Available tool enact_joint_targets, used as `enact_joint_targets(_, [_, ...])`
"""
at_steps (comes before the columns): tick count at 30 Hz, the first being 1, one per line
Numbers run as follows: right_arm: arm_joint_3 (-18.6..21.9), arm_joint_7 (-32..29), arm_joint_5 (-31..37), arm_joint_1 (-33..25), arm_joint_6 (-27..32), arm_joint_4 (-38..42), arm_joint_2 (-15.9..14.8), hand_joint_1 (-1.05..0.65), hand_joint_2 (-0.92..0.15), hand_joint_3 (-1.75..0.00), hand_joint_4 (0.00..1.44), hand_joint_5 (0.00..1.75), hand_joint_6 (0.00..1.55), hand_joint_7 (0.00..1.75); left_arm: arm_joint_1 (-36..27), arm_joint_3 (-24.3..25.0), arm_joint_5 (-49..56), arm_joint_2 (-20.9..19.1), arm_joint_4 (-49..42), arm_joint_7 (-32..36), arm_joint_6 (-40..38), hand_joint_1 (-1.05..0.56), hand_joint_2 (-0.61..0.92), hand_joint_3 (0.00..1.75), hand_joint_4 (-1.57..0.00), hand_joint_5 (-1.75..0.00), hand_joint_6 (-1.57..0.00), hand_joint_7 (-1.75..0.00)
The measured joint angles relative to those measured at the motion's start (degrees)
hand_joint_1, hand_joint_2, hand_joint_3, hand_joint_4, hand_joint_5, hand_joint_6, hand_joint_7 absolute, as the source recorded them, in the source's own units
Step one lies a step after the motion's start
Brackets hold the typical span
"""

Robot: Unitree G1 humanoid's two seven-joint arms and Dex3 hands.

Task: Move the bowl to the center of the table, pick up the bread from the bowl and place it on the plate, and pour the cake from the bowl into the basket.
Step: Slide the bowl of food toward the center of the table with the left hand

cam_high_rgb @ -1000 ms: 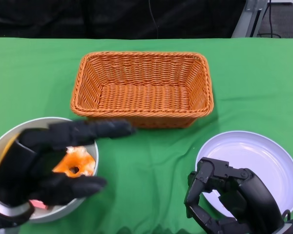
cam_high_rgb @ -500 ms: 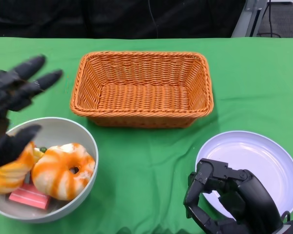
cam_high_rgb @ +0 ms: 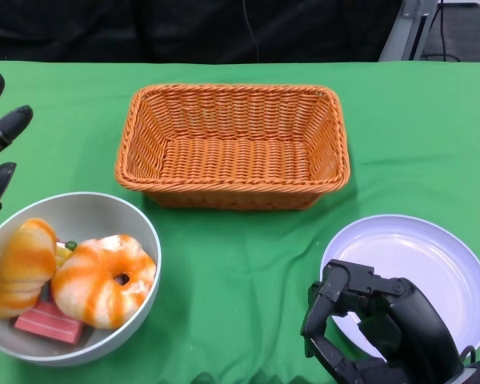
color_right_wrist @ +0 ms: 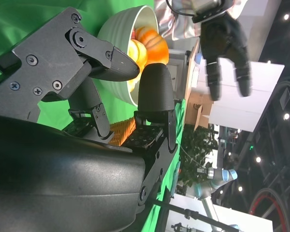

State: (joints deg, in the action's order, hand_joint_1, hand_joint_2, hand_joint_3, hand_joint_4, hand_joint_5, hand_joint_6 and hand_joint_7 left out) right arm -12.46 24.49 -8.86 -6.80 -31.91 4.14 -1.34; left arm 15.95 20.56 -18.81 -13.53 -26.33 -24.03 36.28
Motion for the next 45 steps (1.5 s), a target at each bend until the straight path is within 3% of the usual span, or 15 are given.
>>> enact_joint_targets(7, [0.0, 0.0, 0.0, 0.0, 0.0, 0.0, 0.1, -0.17, -0.40, -1.14, 0.80, 1.61, 0.70, 1.39, 5.0, -0.3, 7.6, -3.4, -17.8, 3.3, 5.9, -0.75, 0.92, 0.35, -0.67, -0.01, -0.60, 0.00])
enact_joint_targets(14, [0.0, -0.1, 0.0, 0.0, 0.2, 0.0, 0.1, -0.15, -0.39, -1.16, 0.80, 1.61, 0.70, 1.38, 8.0, -2.1, 19.1, -8.6, -30.8, 17.7, 11.4, -0.77, 0.92, 0.35, -0.72, -0.02, -0.64, -0.01])
enact_joint_targets(19, [0.0, -0.1, 0.1, 0.0, 0.2, 0.0, 0.1, -0.14, -0.39, -1.16, 0.80, 1.60, 0.70, 1.38, 9.0, -1.5, 18.4, -8.9, -36.5, 21.4, 11.9, -0.71, 0.92, 0.28, -0.79, -0.04, -0.70, -0.03])
enact_joint_targets(25, [0.0, -0.4, 0.2, 0.0, 0.2, 0.0, 0.1, -0.17, -0.40, -1.14, 0.80, 1.60, 0.70, 1.38, 10.3, -1.6, 17.4, -8.2, -40.8, 24.1, 12.2, -0.69, 0.92, 0.30, -0.79, -0.02, -0.72, -0.02])
enact_joint_targets(31, [0.0, 0.0, 0.0, 0.1, 0.3, 0.0, 0.1, -0.16, -0.41, -1.12, 0.79, 1.61, 0.69, 1.39, 10.3, -3.9, 18.7, -7.0, -42.4, 25.7, 6.7, -0.72, 0.92, 0.34, -0.64, 0.00, -0.62, 0.00])
enact_joint_targets(45, [0.1, 0.1, -0.1, 0.3, 0.6, 0.3, 0.4, -0.15, -0.41, -1.12, 0.78, 1.61, 0.70, 1.38, 10.3, -2.2, 14.2, -1.0, -39.8, 31.5, -2.2, -0.67, 0.92, 0.42, -0.70, -0.03, -0.67, -0.01])
